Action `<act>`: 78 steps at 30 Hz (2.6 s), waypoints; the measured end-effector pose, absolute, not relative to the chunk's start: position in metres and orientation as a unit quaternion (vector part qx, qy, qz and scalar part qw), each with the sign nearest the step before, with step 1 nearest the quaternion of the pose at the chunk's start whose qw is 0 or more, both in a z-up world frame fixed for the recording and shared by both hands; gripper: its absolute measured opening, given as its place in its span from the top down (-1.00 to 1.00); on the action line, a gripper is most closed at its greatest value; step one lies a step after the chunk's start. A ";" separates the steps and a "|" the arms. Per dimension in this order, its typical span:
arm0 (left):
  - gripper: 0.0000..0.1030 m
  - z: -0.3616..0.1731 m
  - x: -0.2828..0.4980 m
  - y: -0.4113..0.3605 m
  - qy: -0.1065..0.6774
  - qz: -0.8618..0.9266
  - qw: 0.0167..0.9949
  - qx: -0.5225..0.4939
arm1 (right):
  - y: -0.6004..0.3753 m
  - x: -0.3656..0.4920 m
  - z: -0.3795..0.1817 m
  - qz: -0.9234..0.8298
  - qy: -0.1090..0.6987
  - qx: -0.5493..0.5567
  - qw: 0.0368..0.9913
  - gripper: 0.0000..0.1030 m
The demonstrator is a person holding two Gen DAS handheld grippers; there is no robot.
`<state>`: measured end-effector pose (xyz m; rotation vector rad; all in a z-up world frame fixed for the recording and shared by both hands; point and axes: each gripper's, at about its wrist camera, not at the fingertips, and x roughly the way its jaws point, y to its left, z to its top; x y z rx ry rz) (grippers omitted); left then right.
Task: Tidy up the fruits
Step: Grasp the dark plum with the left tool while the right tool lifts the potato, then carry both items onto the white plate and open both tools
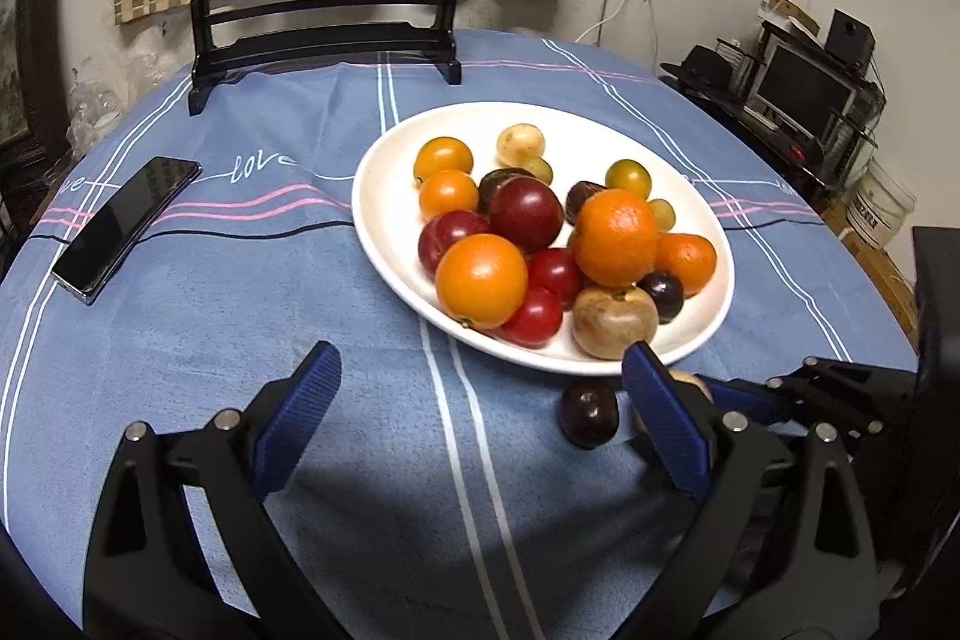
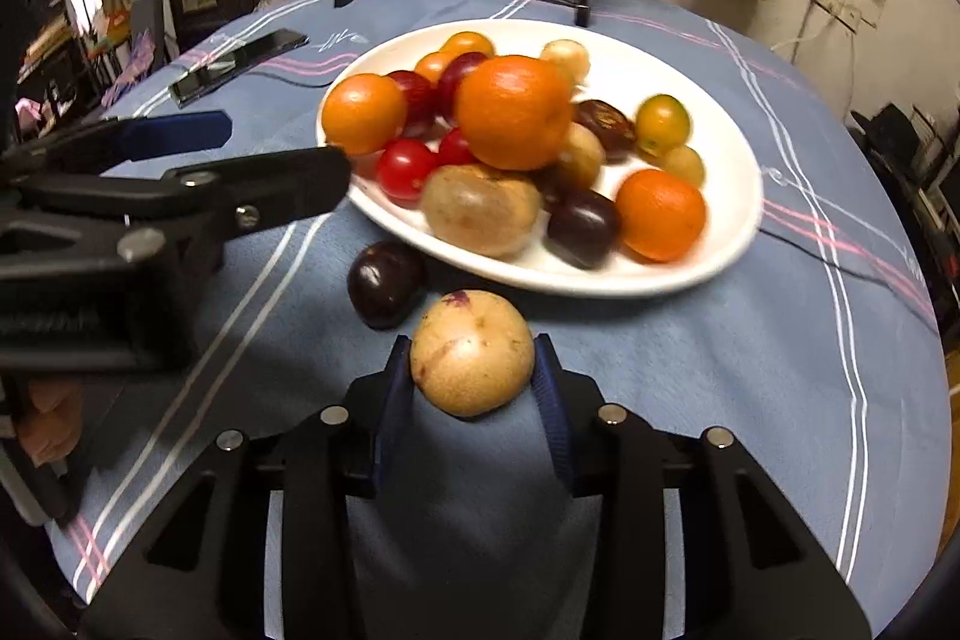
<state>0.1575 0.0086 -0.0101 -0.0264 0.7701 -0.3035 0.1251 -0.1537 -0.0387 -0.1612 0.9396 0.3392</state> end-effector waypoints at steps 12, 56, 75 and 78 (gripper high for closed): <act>-0.85 -0.031 0.145 -0.010 0.420 -0.184 0.888 0.027 | -0.223 0.103 -0.037 0.116 0.446 -0.014 0.888 0.21; 0.48 0.044 0.191 -0.048 0.399 -0.141 0.905 0.037 | -0.229 0.130 0.035 0.182 0.349 -0.002 0.919 0.21; 0.47 0.018 0.270 -0.064 0.420 -0.100 0.902 0.019 | -0.210 0.237 -0.009 0.131 0.415 -0.002 0.900 0.12; 0.45 0.013 0.276 -0.063 0.424 -0.094 0.901 0.012 | -0.214 0.238 -0.013 0.134 0.410 0.004 0.902 -0.03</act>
